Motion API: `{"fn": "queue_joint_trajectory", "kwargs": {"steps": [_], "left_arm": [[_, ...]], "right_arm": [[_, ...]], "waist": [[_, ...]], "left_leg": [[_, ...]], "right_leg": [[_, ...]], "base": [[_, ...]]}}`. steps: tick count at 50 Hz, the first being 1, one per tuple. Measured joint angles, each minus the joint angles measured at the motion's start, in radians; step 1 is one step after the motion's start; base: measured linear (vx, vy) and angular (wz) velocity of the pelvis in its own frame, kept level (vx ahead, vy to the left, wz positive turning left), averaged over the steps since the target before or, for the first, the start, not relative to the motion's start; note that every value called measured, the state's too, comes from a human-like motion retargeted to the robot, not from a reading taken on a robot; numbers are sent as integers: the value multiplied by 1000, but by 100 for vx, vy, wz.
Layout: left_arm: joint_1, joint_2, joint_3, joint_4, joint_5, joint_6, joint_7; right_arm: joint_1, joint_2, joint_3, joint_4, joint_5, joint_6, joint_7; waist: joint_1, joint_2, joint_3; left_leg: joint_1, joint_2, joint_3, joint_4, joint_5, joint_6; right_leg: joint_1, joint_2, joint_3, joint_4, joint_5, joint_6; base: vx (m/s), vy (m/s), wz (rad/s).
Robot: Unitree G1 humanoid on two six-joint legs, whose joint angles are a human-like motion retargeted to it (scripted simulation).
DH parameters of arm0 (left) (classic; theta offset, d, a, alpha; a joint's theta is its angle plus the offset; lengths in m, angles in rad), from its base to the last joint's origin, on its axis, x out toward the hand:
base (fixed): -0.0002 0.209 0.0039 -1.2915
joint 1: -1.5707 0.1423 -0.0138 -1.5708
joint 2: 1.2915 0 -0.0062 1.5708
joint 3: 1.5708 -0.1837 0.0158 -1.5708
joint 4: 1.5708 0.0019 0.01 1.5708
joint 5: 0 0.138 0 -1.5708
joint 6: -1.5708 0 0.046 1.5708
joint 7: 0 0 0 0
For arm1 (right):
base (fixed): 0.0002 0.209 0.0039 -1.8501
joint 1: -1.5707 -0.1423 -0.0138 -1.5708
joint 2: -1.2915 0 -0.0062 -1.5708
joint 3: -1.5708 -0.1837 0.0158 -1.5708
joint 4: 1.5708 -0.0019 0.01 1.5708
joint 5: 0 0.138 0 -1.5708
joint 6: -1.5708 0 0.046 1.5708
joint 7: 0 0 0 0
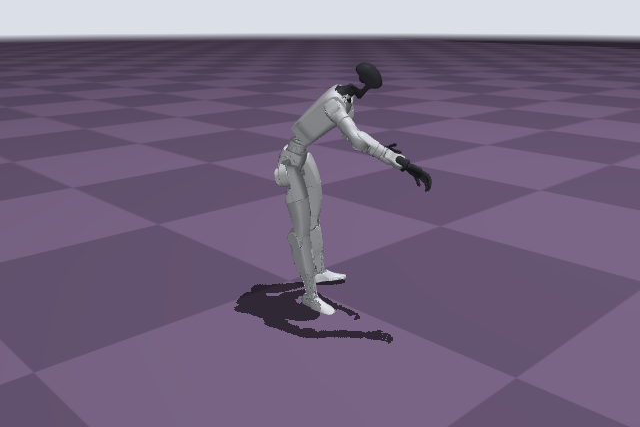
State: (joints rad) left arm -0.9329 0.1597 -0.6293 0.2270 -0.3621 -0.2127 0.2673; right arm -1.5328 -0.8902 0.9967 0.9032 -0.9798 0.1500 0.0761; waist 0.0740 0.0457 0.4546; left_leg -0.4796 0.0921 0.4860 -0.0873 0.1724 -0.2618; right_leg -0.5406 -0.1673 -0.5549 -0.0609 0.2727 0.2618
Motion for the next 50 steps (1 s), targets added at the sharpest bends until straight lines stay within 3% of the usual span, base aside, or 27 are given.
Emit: {"fn": "queue_joint_trajectory", "kwargs": {"steps": [5, 7, 8, 10, 16, 18, 20, 22, 27, 30, 33, 38, 43, 46, 50], "left_arm": [[-291, -158, 58, 383, -167, 43, -3], [-309, -189, 70, 474, -158, 52, 33], [-312, -198, 64, 497, -136, 53, 46], [-254, -204, 53, 489, -68, 52, 63], [238, -103, 47, 184, 41, 19, 16], [443, -48, 78, 77, 22, 3, -1], [636, 29, 124, -31, -5, -11, -28], [788, 103, 171, -122, -75, -35, -71], [999, 211, 229, -320, -131, -34, -133], [930, 193, 174, -379, -116, -26, -102], [724, 88, 93, -342, -106, 18, -78], [270, -152, 45, -37, -176, 51, -44], [-34, -245, 63, 250, -98, 15, 102], [-33, -235, 69, 261, -55, 3, 105], [200, -188, 82, 132, -57, -19, 29]], "right_arm": [[-88, 65, 215, 271, 86, -59, 80], [-43, 69, 255, 256, 91, -81, 73], [-27, 75, 255, 241, 90, -86, 68], [43, 75, 226, 174, 78, -102, 52], [409, 154, 42, -111, 94, -140, 66], [554, 200, -3, -214, 129, -154, 68], [690, 295, -79, -257, 95, -156, 52], [719, 293, -26, -338, 41, -191, 34], [755, 210, -92, -523, -36, -203, -1], [674, 101, -117, -554, -27, -189, 6], [551, 31, -132, -484, 40, -149, 20], [223, 12, 28, -127, 52, -63, 51], [47, 75, 131, 194, 64, -57, 65], [39, 73, 163, 172, 44, -72, 57], [148, 37, 150, -53, -72, -78, 17]], "waist": [[-15, -36, -12], [-32, -25, 35], [-23, -32, -7], [-19, -26, -24], [-21, 5, -21], [-38, 21, 37], [-43, 19, 55], [-42, 18, 60], [-38, 27, 65], [-38, 34, 64], [-46, 32, 59], [-70, 7, 53], [-92, -16, 54], [-97, -11, 53], [-99, 14, 58]], "left_leg": [[24, 10, 9, 0, -2, 0], [99, 18, 2, 0, -10, 0], [53, 21, 9, 0, -6, 0], [43, 28, 14, 0, -8, 0], [49, 42, 21, 0, -18, 0], [106, 44, 20, 0, -25, 0], [117, 47, 25, 0, -28, 0], [106, 47, 34, 0, -25, 0], [103, 56, 52, 0, -20, 0], [120, 64, 61, 0, -19, 0], [143, 72, 69, 0, -20, 0], [179, 87, 83, 0, -23, 0], [195, 100, 99, 0, -21, 0], [191, 108, 108, 0, -20, 0], [192, 116, 119, 0, -23, 0]], "right_leg": [[17, 11, 10, 2, -7, 0], [85, 16, 8, 24, -32, 0], [39, 20, 15, 11, -21, 0], [26, 27, 21, 11, -23, 0], [20, 38, 35, 22, -44, 0], [71, 39, 34, 39, -63, 0], [78, 43, 40, 38, -69, 0], [66, 47, 45, 31, -64, 0], [57, 66, 57, 15, -57, 0], [67, 76, 65, 15, -58, 0], [81, 83, 74, 21, -64, 0], [105, 95, 87, 26, -69, 0], [113, 113, 96, 21, -66, 0], [105, 124, 104, 15, -63, 0], [100, 134, 117, 11, -66, 0]], "base": [[1, -1, -3], [5, -7, -15], [10, -8, -16], [10, -8, -14], [9, -9, -8], [3, -8, -8], [4, -10, -13], [2, -8, -12], [-1, -8, -18], [0, -6, -23], [2, -4, -24], [1, -2, -25], [-2, -4, -21], [2, -6, -19], [6, -5, -15]]}}
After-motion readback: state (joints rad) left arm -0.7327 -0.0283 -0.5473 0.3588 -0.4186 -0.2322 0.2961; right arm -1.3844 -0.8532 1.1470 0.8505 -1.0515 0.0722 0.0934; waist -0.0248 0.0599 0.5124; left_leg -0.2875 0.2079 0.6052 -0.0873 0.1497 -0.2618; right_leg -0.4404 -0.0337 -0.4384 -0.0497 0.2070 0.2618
